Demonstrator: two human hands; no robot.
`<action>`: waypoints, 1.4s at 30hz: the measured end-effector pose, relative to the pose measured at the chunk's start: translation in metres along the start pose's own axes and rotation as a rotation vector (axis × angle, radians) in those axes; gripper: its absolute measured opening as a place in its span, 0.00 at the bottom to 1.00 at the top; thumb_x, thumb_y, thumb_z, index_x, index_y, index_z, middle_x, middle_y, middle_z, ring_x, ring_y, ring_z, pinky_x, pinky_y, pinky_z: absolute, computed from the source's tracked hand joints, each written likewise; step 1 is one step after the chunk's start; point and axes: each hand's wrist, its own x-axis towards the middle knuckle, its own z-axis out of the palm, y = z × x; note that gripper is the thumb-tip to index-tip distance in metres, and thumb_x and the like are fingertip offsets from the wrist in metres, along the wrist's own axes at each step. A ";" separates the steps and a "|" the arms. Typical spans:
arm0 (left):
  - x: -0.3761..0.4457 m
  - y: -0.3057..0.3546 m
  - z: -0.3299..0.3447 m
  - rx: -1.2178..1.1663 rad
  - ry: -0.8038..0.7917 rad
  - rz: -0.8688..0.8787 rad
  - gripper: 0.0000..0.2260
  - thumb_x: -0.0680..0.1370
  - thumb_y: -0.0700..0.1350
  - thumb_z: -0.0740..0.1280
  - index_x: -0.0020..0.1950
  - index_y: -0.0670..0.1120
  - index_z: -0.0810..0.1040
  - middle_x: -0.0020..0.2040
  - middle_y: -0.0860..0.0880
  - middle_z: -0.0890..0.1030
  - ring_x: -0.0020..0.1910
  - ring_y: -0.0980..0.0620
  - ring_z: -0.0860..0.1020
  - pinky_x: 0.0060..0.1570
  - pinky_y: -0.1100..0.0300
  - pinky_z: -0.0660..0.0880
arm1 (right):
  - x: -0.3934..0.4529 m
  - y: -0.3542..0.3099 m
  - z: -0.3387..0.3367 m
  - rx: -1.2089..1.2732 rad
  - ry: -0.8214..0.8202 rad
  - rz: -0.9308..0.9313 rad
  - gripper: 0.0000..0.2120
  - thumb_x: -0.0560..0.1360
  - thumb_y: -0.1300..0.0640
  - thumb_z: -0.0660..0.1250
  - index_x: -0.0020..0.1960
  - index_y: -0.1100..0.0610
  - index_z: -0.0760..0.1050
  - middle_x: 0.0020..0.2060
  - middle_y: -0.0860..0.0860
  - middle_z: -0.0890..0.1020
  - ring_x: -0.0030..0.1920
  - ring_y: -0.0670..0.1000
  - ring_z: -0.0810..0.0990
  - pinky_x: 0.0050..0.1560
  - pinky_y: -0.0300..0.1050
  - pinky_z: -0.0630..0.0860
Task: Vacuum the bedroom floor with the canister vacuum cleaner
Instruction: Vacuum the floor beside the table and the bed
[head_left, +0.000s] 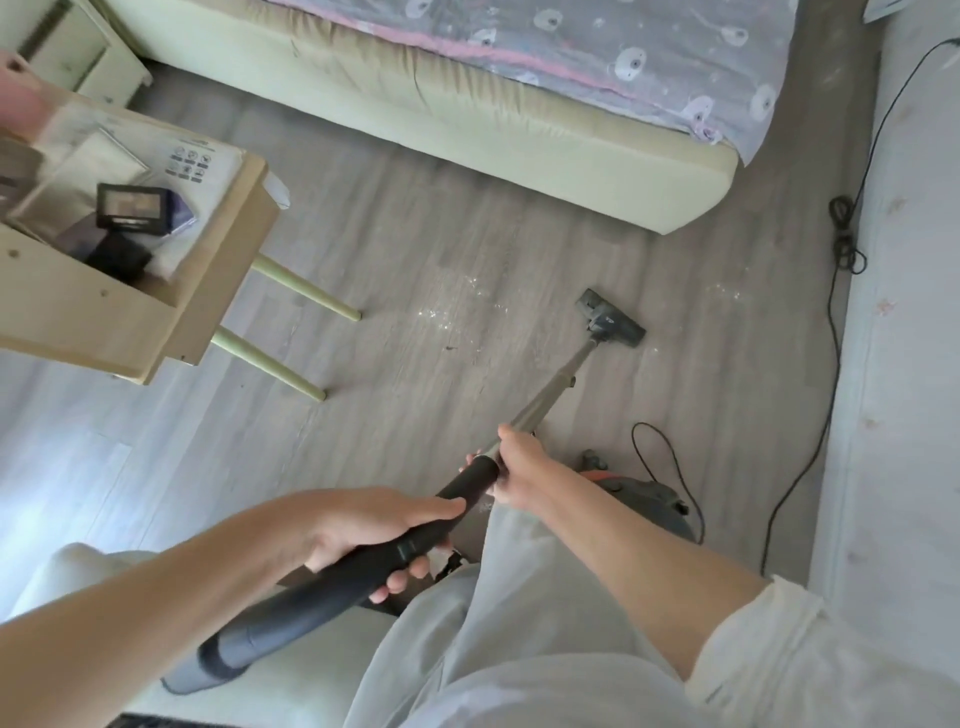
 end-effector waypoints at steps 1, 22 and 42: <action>-0.001 0.002 0.001 0.008 -0.012 0.002 0.22 0.79 0.65 0.65 0.53 0.46 0.75 0.33 0.50 0.74 0.27 0.52 0.71 0.27 0.61 0.70 | -0.001 -0.001 -0.004 0.007 0.001 -0.010 0.14 0.82 0.51 0.59 0.62 0.59 0.66 0.52 0.60 0.75 0.36 0.56 0.81 0.40 0.52 0.82; 0.046 0.053 0.041 -0.180 0.180 0.207 0.26 0.81 0.67 0.59 0.53 0.44 0.77 0.30 0.51 0.77 0.25 0.53 0.73 0.26 0.63 0.72 | 0.015 -0.080 -0.021 -0.266 0.116 -0.117 0.14 0.82 0.52 0.59 0.62 0.59 0.62 0.50 0.61 0.75 0.38 0.55 0.81 0.33 0.48 0.80; -0.021 -0.134 0.030 -0.530 0.120 0.194 0.16 0.81 0.54 0.64 0.48 0.41 0.75 0.37 0.44 0.81 0.30 0.47 0.79 0.30 0.60 0.76 | -0.009 0.096 0.074 -0.483 -0.071 0.041 0.15 0.80 0.47 0.61 0.60 0.56 0.66 0.42 0.57 0.76 0.27 0.55 0.81 0.36 0.49 0.81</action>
